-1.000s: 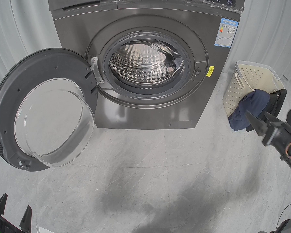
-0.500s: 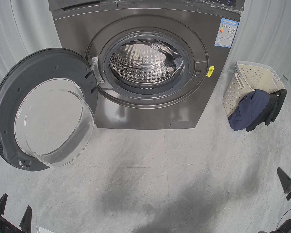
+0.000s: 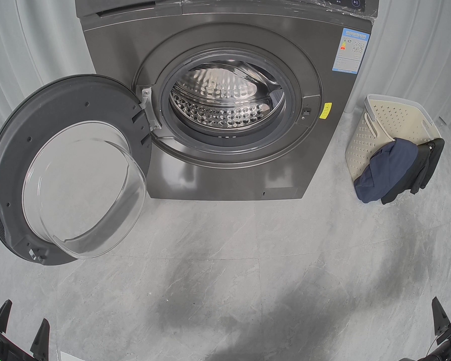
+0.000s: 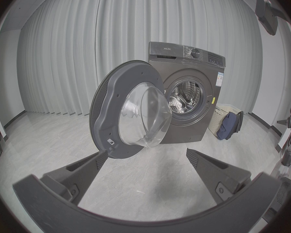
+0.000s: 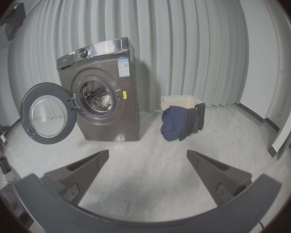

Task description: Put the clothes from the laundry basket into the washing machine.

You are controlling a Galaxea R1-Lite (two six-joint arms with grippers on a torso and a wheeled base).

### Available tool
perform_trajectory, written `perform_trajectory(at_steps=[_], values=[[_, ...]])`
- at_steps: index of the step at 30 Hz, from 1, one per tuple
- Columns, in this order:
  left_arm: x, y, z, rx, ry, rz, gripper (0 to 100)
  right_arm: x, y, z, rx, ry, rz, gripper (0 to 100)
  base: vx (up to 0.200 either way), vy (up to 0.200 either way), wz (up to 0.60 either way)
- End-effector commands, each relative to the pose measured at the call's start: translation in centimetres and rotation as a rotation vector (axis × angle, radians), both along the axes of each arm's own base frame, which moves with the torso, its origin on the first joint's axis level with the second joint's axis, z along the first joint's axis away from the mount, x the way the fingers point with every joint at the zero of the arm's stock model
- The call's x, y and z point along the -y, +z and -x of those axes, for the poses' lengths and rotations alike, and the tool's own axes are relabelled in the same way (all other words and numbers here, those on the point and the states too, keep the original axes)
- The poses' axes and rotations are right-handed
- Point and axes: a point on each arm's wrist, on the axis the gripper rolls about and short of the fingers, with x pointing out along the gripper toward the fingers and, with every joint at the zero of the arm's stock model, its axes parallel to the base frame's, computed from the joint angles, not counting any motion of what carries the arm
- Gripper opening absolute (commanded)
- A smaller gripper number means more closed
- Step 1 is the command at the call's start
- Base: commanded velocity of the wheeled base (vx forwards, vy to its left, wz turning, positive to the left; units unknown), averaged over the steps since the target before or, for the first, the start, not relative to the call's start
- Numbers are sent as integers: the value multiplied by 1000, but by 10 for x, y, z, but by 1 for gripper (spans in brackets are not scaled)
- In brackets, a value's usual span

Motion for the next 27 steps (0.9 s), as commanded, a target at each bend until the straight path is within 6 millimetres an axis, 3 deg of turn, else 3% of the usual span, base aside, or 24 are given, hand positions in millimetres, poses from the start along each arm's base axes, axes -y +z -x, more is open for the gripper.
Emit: perform_trajectory(at_steps=[1, 7, 12, 27], values=[[0, -5, 0, -4, 1, 0, 100, -4, -2, 4, 46, 159, 29, 100, 0, 0, 0], [0, -5, 0, -4, 3, 0, 100, -1, -8, 2, 18, 6, 21, 100, 0, 0, 0], [0, -5, 0, -4, 6, 0, 100, -2, -8, 2, 17, 76, 57, 100, 0, 0, 0], [0, -5, 0, -4, 6, 0, 100, -2, -8, 2, 21, 78, 57, 100, 0, -200, 0]])
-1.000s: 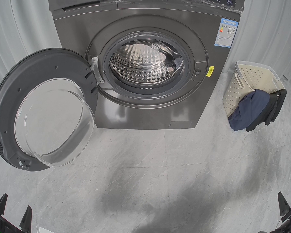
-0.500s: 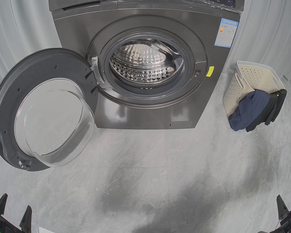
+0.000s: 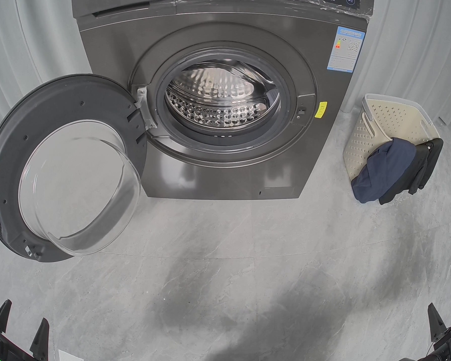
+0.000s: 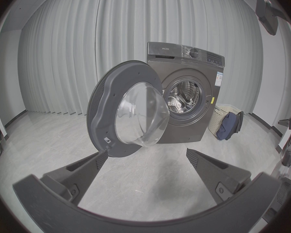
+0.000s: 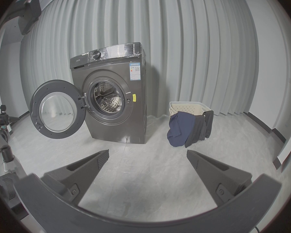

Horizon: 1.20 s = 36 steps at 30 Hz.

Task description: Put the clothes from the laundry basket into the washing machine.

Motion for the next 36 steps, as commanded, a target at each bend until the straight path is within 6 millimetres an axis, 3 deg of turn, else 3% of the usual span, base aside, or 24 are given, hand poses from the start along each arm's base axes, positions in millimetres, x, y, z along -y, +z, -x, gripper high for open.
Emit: perform_trajectory(at_steps=[1, 6, 15, 36], values=[[0, -5, 0, -5, 1, 0, 100, 0, -5, -1, -8, 0, 0, 100, 0, -200, 0], [0, -5, 0, -5, -2, 1, 100, 0, -5, -1, -8, 0, 0, 100, 0, -200, 0], [0, -5, 0, -5, -1, 0, 100, 0, -5, -1, -8, 0, 0, 100, 0, 0, 0], [0, -5, 0, -4, 2, -2, 100, 0, -5, -1, -8, 0, 0, 100, 0, -200, 0]])
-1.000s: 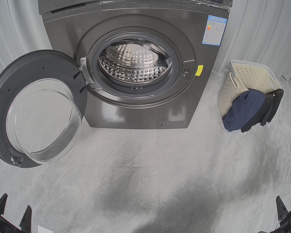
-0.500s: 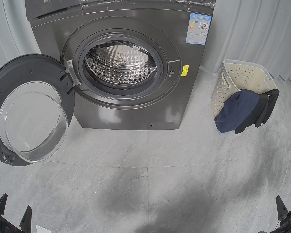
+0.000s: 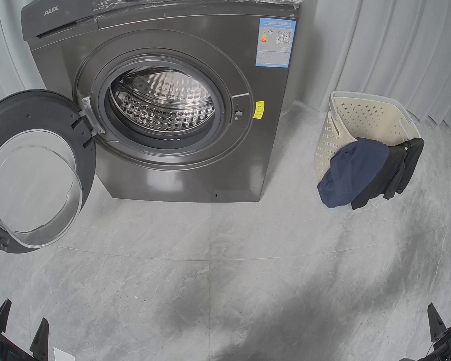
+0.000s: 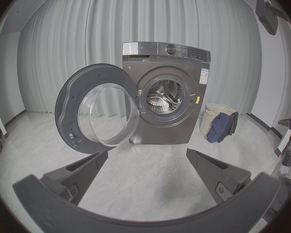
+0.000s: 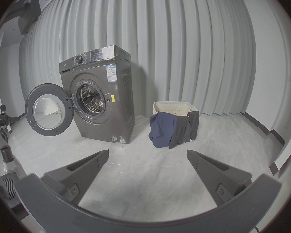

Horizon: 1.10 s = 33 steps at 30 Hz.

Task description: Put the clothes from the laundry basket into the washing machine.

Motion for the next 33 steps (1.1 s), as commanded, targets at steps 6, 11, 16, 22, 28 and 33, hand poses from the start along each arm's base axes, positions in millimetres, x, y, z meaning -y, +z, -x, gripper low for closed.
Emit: perform_trajectory(at_steps=[6, 11, 16, 22, 28, 33], values=[[0, -5, 0, -6, -2, -14, 100, 0, -5, 0, -6, 1, 0, 100, 0, -200, 0], [0, -5, 0, -6, -7, -11, 100, 0, -5, 0, -6, 1, 0, 100, 0, -200, 0], [0, -5, 0, -6, -2, -14, 100, 0, -5, 0, -6, 1, 0, 100, 0, -200, 0], [0, -5, 0, -6, 0, -35, 100, 0, -5, 0, -6, 1, 0, 100, 0, -200, 0], [0, -5, 0, -8, -2, -32, 100, 0, -5, 0, -6, 1, 0, 100, 0, -200, 0], [0, -5, 0, -8, -7, -23, 100, 0, -5, 0, -6, 1, 0, 100, 0, -80, 0]])
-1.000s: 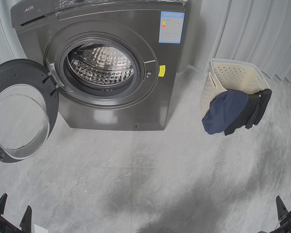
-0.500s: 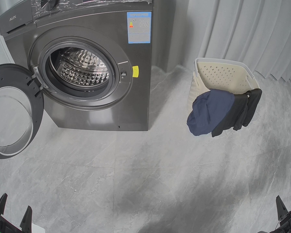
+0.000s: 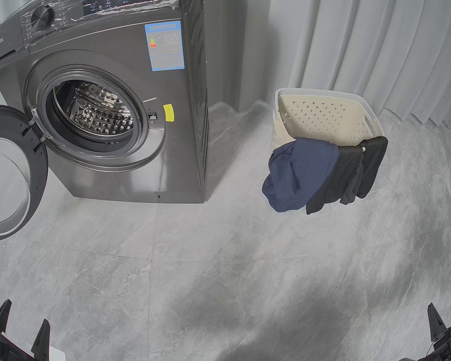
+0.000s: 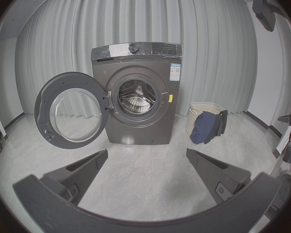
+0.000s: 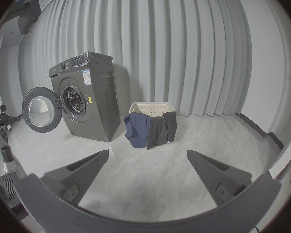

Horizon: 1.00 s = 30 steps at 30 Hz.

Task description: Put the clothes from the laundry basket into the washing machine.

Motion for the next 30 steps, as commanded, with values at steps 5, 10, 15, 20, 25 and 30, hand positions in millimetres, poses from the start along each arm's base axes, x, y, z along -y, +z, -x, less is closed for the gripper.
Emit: perform_trajectory(at_steps=[5, 10, 15, 20, 25, 30], values=[[0, -5, 0, -5, -2, 5, 100, 0, -5, 0, -4, 1, 1, 100, 0, 0, 0], [0, -5, 0, -5, 2, 17, 100, 0, -5, 0, -4, 1, 1, 100, 160, 0, 0], [0, -5, 0, -3, 2, 25, 100, 0, -5, 0, -4, 1, 1, 100, 200, 0, 0], [0, -5, 0, -3, -1, 25, 100, 0, -5, 0, -4, 1, 1, 100, 120, 0, 0], [0, -5, 0, -5, -1, 27, 100, 0, -5, 0, -4, 1, 1, 100, 0, -40, 0], [0, -5, 0, -3, 1, 27, 100, 0, -5, 0, -4, 1, 1, 100, 0, -200, 0]])
